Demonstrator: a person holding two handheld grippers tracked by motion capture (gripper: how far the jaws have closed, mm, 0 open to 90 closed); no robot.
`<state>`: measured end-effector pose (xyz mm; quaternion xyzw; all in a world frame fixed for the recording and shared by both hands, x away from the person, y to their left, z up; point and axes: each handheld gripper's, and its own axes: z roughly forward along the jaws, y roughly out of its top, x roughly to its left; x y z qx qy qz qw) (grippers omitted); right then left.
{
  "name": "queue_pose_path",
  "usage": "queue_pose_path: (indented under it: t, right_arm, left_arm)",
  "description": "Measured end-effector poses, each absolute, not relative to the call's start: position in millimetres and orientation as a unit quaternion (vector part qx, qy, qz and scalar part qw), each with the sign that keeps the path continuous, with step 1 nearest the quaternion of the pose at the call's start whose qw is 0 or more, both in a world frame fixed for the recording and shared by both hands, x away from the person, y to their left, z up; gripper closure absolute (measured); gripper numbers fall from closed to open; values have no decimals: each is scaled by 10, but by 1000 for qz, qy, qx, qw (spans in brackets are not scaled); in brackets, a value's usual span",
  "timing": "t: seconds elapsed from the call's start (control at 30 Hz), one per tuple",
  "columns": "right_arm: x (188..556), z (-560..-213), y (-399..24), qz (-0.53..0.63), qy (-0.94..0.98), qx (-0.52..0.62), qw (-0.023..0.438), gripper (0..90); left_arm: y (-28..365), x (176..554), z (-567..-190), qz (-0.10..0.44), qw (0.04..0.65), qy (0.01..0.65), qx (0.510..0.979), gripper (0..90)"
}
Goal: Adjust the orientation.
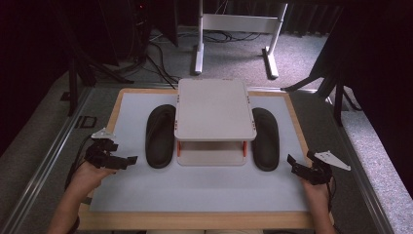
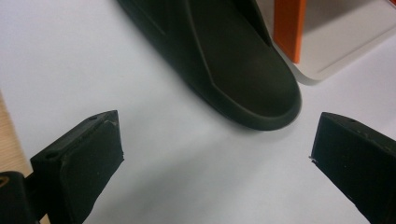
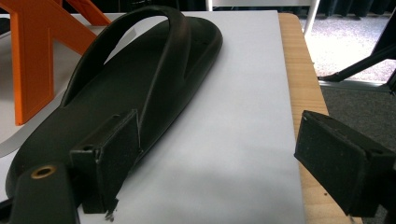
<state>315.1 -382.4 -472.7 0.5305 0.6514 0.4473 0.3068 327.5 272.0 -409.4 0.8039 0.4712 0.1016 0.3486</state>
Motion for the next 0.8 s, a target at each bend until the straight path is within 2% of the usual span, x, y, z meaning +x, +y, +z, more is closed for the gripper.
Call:
queue_pose_path:
  t: [0.4, 0.8]
  right_arm:
    - [3159, -4732, -3814, 442, 652, 533, 309, 136]
    - [3163, -4745, -3790, 438, 656, 528, 315, 136]
  left_arm:
    - [2574, 3524, -3966, 67, 303, 457, 833, 16]
    - [2401, 3794, -3851, 50, 290, 451, 842, 16]
